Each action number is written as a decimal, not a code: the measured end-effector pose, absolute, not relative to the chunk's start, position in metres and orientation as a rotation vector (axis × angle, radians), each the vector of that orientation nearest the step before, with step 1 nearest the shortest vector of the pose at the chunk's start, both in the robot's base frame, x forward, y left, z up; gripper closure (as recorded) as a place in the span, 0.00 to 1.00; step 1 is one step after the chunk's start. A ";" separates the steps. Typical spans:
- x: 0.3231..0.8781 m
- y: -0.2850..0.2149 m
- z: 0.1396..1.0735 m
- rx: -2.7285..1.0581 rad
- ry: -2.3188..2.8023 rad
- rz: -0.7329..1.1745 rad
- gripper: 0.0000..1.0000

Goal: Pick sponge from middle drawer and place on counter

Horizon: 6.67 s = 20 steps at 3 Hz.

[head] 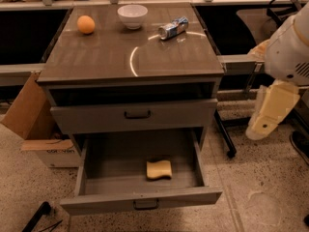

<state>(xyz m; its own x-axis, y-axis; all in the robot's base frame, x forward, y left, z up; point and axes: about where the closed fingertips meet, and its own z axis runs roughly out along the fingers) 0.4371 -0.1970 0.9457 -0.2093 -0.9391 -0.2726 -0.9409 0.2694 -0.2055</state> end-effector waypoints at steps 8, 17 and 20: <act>0.429 -0.053 0.723 -1.808 2.325 0.060 0.00; 0.528 -0.042 0.506 -1.586 2.024 0.578 0.00; 0.568 -0.050 0.460 -1.501 2.005 0.549 0.00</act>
Offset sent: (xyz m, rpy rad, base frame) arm -0.0315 0.1081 -0.1253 0.0565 0.1434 0.1020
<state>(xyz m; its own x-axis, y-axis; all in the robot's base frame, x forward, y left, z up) 0.5679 -0.0497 0.4595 -0.2082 -0.7245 -0.6571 -0.9581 0.2862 -0.0120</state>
